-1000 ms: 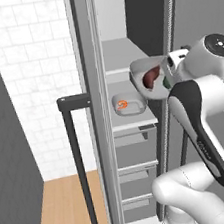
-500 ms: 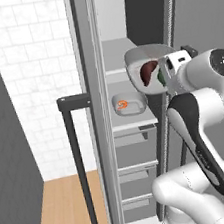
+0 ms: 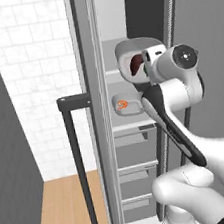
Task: Take the meat container that has the shrimp and place it on the second highest rack of the freezer. Then take the vegetable container that has the potato and broccoli and place it on the highest rack of the freezer.
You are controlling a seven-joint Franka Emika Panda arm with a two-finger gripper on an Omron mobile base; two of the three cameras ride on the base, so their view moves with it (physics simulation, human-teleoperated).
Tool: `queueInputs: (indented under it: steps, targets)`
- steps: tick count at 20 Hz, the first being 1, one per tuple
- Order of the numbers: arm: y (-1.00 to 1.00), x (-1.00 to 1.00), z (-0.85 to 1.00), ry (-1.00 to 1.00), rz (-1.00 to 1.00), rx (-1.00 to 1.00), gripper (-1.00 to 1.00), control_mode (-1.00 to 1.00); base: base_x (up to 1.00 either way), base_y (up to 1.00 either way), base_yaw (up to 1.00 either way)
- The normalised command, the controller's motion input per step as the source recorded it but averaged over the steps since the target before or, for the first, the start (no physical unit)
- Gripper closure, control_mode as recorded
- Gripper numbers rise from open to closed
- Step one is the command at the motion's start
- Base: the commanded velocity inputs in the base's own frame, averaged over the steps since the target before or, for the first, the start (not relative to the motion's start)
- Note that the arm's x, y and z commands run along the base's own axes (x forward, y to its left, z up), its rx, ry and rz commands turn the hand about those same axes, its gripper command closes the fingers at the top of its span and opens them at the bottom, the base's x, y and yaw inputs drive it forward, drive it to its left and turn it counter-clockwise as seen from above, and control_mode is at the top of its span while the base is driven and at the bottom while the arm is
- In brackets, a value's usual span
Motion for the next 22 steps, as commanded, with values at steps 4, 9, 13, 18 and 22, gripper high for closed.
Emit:
queueInputs:
  steps: [4, 9, 13, 18, 22]
  targets:
    - [-0.05, 0.94, 0.05, 0.13, 0.00, 0.00, 1.00, -1.00, 0.00, 0.00, 0.00]
    - [0.00, 0.95, 0.01, 0.08, 0.00, 0.00, 1.00, -1.00, 0.00, 0.00, 0.00]
    - [0.00, 0.60, 0.05, 0.00, -0.05, -0.01, 1.00, -1.00, 0.00, 0.00, 0.00]
    - [0.00, 0.54, 0.01, -0.01, -0.06, -0.01, 1.00, -1.00, 0.00, 0.00, 0.00]
    - [0.00, 0.48, 0.00, -0.04, -0.05, 0.00, 1.00, -1.00, 0.00, 0.00, 0.00]
